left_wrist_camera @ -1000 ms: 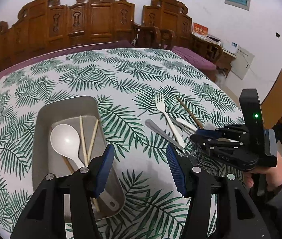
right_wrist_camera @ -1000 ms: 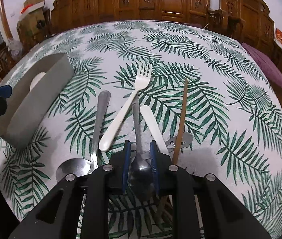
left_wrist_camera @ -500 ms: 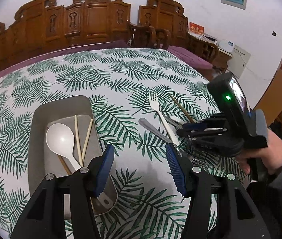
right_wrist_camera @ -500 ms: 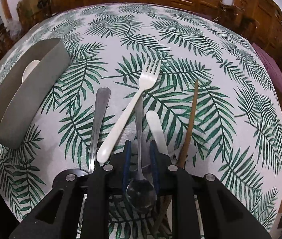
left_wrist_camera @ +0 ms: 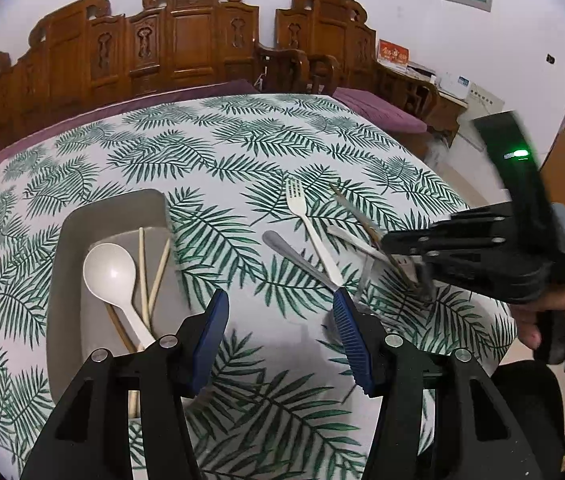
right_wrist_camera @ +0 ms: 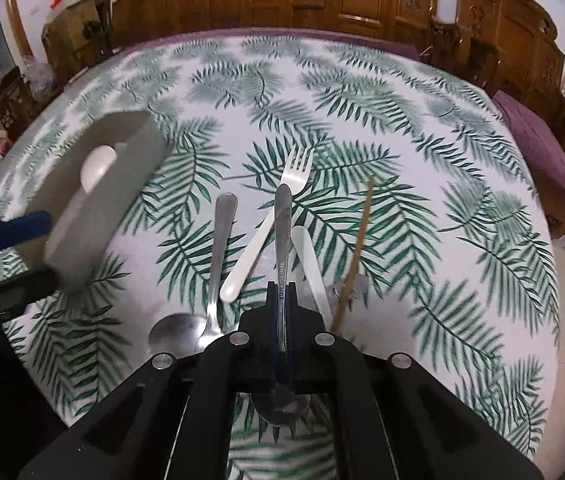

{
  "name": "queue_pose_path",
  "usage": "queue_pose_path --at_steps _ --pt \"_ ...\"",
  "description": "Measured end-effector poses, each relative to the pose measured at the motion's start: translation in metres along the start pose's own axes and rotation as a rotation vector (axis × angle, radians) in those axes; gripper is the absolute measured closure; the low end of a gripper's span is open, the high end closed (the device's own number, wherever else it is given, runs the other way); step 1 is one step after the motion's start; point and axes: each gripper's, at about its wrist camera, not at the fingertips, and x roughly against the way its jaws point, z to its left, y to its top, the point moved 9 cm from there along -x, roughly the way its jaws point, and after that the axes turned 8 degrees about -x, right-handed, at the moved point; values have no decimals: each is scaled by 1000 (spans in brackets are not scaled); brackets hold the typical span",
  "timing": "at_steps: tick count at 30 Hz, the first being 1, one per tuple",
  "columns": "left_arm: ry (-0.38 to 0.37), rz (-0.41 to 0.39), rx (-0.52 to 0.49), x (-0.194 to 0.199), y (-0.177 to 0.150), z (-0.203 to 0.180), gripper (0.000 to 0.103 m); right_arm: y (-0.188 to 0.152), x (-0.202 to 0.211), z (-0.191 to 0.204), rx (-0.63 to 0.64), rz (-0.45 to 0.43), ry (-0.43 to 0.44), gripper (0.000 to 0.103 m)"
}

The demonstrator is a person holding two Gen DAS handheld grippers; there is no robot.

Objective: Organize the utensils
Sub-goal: 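Grasp a metal fork with the left gripper while the right gripper holds the metal spoon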

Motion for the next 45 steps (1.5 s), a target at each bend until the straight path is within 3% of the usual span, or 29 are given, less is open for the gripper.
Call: queue_pose_path --at_steps 9,21,28,33,36,38,45 --pt "32 43 -21 -14 10 -24 51 -24 26 -17 -14 -45 27 99" --pt "18 219 16 -73 -1 -43 54 -27 30 -37 -70 -57 77 99" --pt "11 316 58 -108 -9 -44 62 -32 28 -43 -97 -46 95 99" --pt "30 328 63 -114 -5 -44 66 -31 31 -42 -112 -55 119 98" --pt "61 348 66 -116 -3 -41 74 -32 31 -39 -116 -52 130 98" --pt "67 353 74 -115 -3 -40 87 -33 31 -37 -111 -49 131 98" --pt "56 391 100 -110 -8 -34 93 -32 34 -37 -125 -54 148 98"
